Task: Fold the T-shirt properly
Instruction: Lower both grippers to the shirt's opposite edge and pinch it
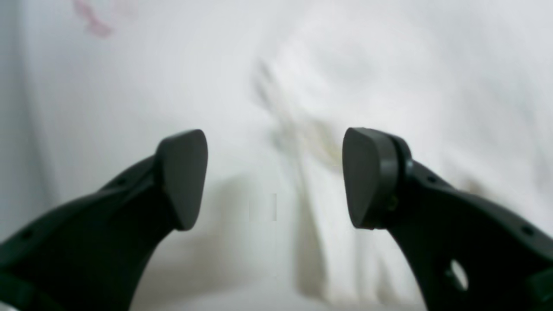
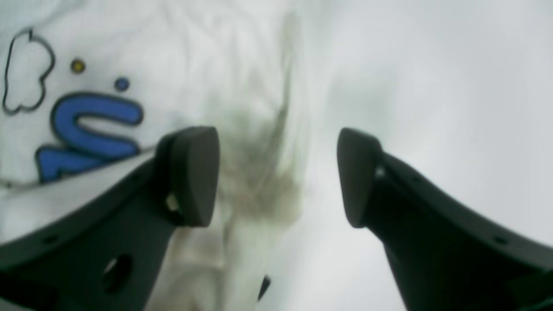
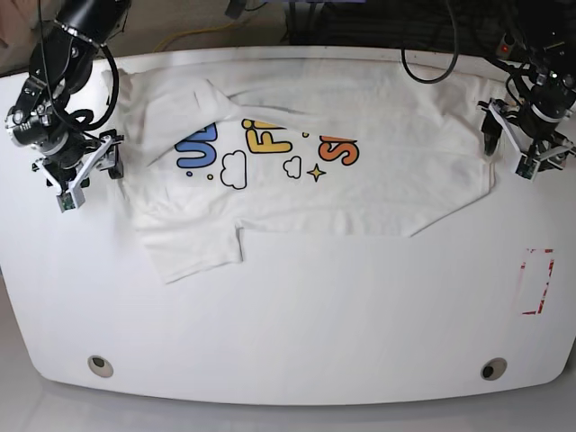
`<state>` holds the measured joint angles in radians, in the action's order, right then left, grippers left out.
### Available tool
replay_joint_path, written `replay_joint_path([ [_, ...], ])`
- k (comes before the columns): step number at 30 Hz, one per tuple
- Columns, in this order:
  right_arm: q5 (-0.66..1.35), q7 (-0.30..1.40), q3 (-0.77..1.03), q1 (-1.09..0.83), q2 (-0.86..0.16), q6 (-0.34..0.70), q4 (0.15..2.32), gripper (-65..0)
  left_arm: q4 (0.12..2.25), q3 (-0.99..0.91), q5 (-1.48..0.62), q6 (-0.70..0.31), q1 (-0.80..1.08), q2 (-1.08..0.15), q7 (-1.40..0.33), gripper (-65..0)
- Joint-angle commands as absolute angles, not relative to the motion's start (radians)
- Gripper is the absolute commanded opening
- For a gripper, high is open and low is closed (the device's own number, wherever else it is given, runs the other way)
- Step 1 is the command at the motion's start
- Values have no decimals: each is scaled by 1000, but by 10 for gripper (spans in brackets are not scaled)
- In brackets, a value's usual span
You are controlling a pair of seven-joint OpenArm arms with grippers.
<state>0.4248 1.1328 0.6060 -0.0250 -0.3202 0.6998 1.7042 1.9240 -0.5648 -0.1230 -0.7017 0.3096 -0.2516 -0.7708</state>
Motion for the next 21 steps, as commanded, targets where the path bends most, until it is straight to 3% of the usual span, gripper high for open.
replay_joint_path([
  [1, 437, 1113, 588, 41, -348, 698, 1632, -238, 1917, -572, -128, -698, 277, -262, -779, -193],
  [9, 437, 1007, 498, 222, -394, 698, 1339, -277, 1784, -622, -127, -698, 82, -262, -895, -193],
  [21, 437, 690, 282, 381, -464, 698, 908, -277, 1616, -630, -128, -698, -41, -262, -892, -193],
])
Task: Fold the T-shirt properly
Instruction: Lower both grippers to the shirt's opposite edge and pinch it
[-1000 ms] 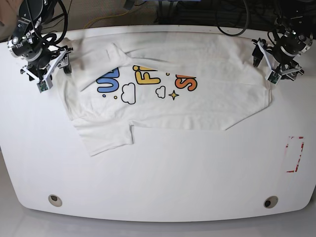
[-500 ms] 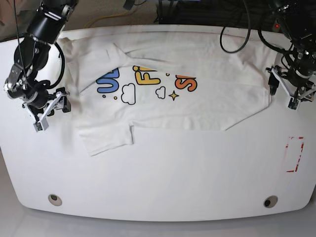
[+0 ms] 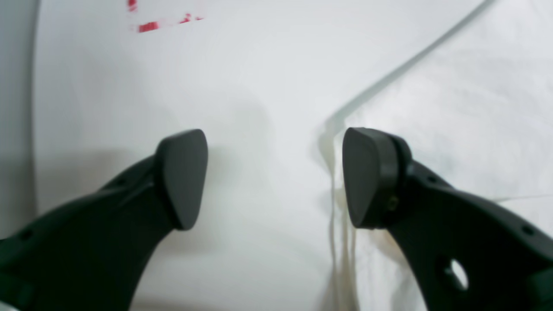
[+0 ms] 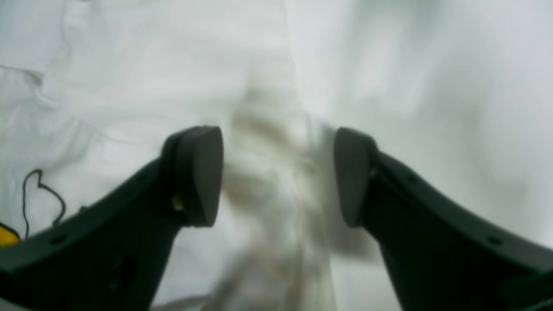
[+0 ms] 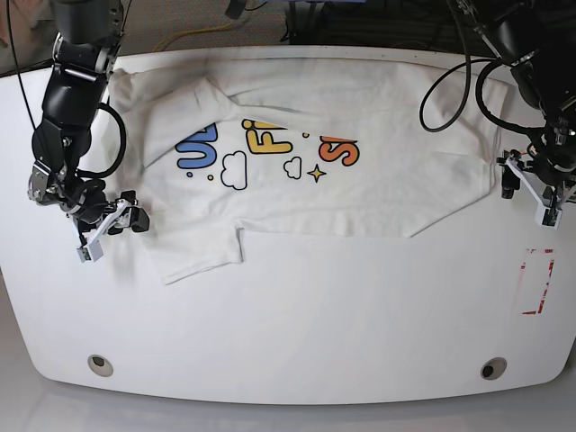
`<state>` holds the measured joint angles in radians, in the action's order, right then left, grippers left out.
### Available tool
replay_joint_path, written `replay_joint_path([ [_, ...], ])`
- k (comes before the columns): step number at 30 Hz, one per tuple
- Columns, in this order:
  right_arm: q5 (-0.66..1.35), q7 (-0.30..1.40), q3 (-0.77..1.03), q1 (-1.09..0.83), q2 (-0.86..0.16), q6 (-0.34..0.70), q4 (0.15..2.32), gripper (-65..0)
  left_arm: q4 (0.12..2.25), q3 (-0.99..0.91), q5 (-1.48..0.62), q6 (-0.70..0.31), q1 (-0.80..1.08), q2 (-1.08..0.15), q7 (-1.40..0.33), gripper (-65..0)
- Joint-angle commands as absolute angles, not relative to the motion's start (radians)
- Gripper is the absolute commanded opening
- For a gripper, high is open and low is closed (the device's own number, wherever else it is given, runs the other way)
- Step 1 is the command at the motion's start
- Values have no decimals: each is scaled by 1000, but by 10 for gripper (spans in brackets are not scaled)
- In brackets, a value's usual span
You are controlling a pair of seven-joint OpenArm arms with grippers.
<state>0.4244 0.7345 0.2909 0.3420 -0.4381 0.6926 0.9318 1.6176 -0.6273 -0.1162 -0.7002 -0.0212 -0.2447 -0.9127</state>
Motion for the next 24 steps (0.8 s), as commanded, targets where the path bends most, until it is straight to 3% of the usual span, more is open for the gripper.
replay_joint_path([
  [1, 437, 673, 265, 389, -464, 698, 885, -277, 1603, -630, -130, -698, -45, -262, -892, -193],
  [24, 437, 622, 174, 404, -386, 698, 822, -279, 1207, -611, -128, -698, -268, -194, -892, -192],
])
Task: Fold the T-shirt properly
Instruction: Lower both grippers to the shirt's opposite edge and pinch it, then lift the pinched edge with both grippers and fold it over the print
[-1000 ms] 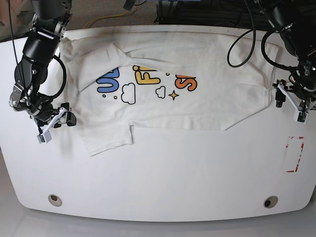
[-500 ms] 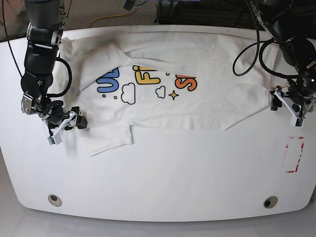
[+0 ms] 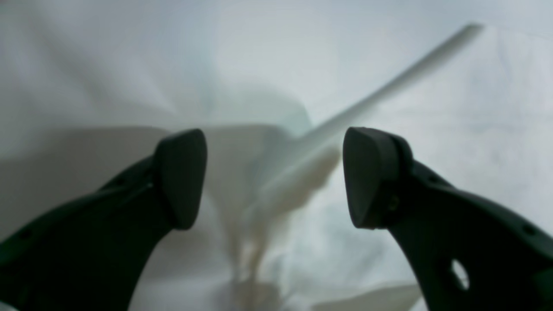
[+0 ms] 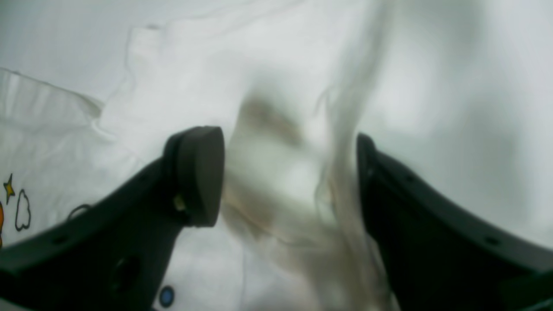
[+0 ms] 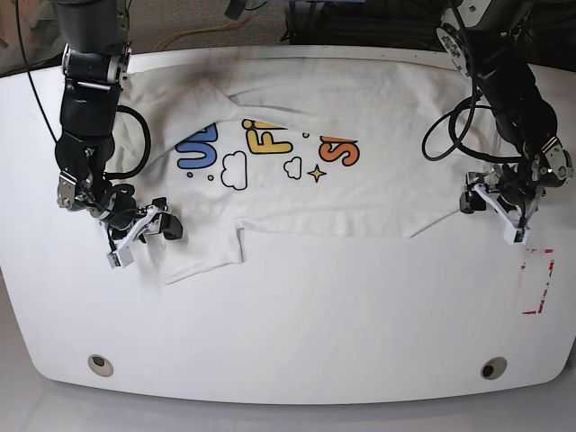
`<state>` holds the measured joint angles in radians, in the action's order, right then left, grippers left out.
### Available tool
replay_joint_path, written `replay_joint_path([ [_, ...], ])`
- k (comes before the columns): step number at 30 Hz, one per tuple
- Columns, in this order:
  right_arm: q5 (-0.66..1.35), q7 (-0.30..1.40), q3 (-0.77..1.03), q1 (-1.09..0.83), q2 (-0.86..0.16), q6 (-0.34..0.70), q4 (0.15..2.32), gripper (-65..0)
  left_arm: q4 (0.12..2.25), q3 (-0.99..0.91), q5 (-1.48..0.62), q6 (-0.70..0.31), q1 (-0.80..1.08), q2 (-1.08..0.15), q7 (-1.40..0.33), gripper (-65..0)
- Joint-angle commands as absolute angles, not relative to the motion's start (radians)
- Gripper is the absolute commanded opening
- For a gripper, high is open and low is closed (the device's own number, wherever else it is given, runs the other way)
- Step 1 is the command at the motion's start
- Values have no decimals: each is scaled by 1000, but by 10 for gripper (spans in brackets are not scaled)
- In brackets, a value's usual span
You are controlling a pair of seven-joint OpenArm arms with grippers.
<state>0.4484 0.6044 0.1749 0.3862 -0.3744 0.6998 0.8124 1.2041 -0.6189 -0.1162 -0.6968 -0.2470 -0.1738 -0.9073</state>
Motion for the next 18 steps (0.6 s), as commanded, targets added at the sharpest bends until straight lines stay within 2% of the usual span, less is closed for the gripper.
replay_joint_path([
  [1, 437, 622, 174, 404, -386, 698, 822, -279, 1194, -593, -128, -698, -274, -196, -892, -192],
  [7, 437, 622, 174, 404, -384, 698, 822, -279, 1181, -464, -133, -698, -274, -199, -892, -193],
  [9, 437, 622, 173, 404, -384, 698, 822, -279, 1178, -452, -133, -698, -274, -199, -892, -222],
  [12, 437, 622, 173, 404, -384, 698, 822, -281, 1176, -447, -131, -698, -274, -196, -892, -342],
  [15, 437, 622, 173, 404, -384, 698, 823, -281, 1176, -421, -128, -698, -277, -194, -892, -489],
  [18, 437, 622, 173, 404, -384, 698, 823, -296, 1176, -386, -128, -698, -277, -197, -892, -582],
])
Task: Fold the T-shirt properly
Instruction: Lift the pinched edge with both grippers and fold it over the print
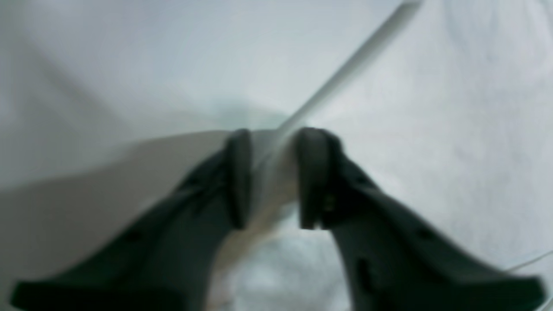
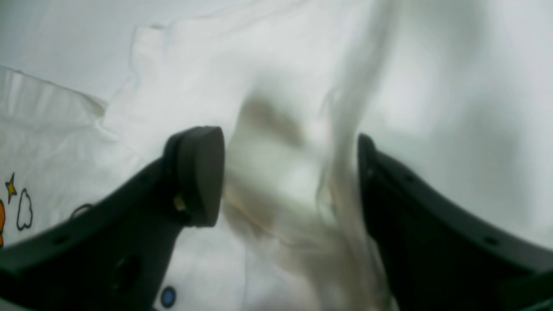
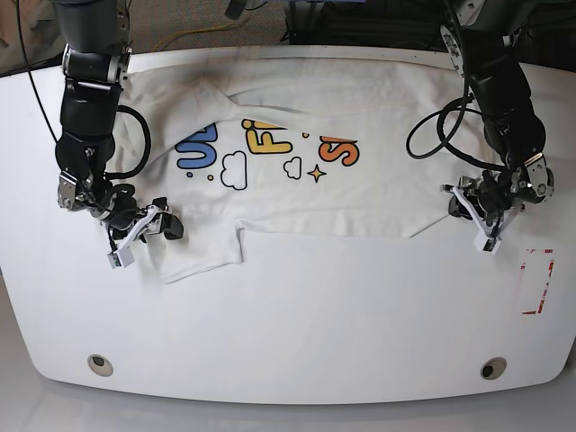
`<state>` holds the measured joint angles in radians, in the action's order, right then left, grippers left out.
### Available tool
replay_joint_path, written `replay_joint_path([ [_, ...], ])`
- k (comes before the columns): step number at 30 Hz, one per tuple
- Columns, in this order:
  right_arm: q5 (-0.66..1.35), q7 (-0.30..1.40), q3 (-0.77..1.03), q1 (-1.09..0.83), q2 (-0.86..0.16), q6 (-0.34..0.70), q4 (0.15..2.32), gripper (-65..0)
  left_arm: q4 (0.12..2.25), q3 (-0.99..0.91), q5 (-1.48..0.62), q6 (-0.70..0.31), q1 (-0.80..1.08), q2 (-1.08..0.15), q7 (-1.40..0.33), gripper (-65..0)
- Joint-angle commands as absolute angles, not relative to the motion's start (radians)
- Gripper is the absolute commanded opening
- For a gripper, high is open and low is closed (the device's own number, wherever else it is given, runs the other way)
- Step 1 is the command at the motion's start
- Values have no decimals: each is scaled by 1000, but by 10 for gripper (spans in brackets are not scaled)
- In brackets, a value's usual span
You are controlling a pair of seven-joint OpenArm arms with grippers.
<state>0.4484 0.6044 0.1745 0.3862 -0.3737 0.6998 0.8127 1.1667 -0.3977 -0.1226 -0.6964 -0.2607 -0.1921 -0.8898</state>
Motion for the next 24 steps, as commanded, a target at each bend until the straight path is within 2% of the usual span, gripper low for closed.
replay_joint_path([
  [1, 437, 622, 173, 404, -384, 698, 823, -323, 1181, -371, -128, -698, -275, -199, -892, -614],
  [3, 437, 622, 173, 404, -384, 698, 823, -384, 1184, -358, -128, -698, -274, -199, -892, -649],
  [8, 437, 622, 173, 404, -383, 698, 851, -599, 1184, -360, -130, -698, -277, -200, -892, -650],
  [10, 437, 630, 173, 403, -383, 698, 886, -650, 1193, -360, -130, -698, -278, -200, -892, -650],
  [24, 437, 840, 179, 363, -404, 698, 1214, -650, 1526, -361, -130, -698, -177, -193, -894, -650],
])
